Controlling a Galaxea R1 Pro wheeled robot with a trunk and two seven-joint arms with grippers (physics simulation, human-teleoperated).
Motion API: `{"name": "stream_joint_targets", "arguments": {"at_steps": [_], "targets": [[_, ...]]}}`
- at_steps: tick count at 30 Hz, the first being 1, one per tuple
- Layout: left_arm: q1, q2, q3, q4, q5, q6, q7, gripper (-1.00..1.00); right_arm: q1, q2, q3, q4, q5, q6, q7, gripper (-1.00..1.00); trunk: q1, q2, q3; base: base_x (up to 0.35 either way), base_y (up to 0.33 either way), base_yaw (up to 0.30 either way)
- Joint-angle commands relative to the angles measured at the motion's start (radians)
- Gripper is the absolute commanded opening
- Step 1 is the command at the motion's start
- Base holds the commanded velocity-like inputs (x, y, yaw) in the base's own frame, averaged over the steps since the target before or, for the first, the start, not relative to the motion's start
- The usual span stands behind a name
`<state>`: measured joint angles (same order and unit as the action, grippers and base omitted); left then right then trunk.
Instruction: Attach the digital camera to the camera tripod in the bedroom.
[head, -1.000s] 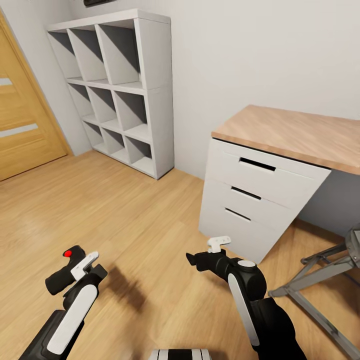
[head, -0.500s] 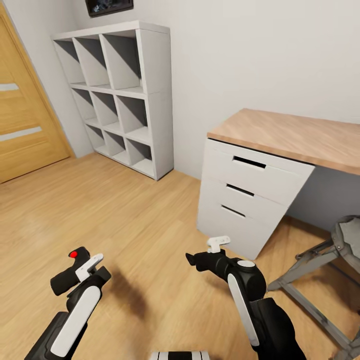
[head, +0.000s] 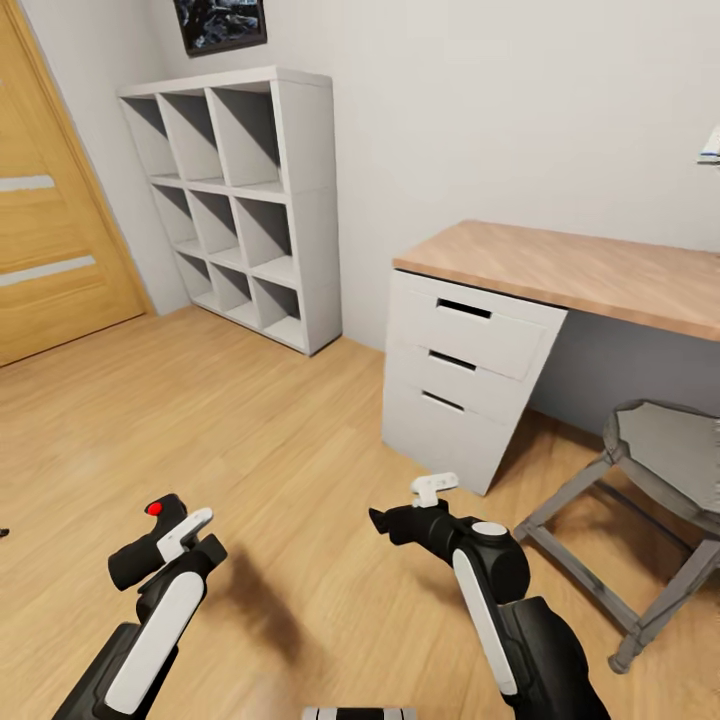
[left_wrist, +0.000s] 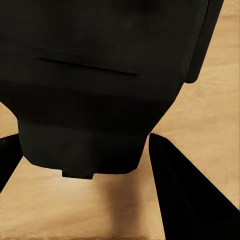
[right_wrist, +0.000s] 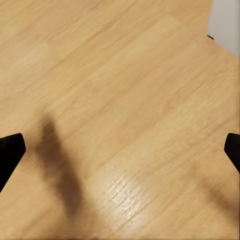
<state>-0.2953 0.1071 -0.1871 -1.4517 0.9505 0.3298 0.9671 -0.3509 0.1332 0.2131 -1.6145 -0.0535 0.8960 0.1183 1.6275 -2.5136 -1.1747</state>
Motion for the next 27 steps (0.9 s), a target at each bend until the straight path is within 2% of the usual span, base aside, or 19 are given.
{"name": "stream_joint_targets", "arguments": {"at_steps": [1,22,27], "targets": [[-0.001,0.001,-0.002,-0.004,0.002,0.008,0.007,-1.00,-0.001,0.000,0.001,-0.001,-0.005,0.005,-0.001,1.00,-0.001,0.000,0.001,-0.153,-0.055,0.000],[0.035,-0.004,0.000,-0.040,0.001,0.020,0.010,-1.00,0.000,0.000,0.025,-0.001,-0.005,0.004,-0.002,1.00,-0.001,0.000,0.035,-0.067,-0.019,0.000],[0.051,-0.008,0.001,-0.076,0.008,0.024,0.010,-1.00,0.000,0.000,0.026,-0.001,-0.005,0.004,-0.002,1.00,-0.001,0.000,0.046,-0.023,-0.005,0.000]]}}
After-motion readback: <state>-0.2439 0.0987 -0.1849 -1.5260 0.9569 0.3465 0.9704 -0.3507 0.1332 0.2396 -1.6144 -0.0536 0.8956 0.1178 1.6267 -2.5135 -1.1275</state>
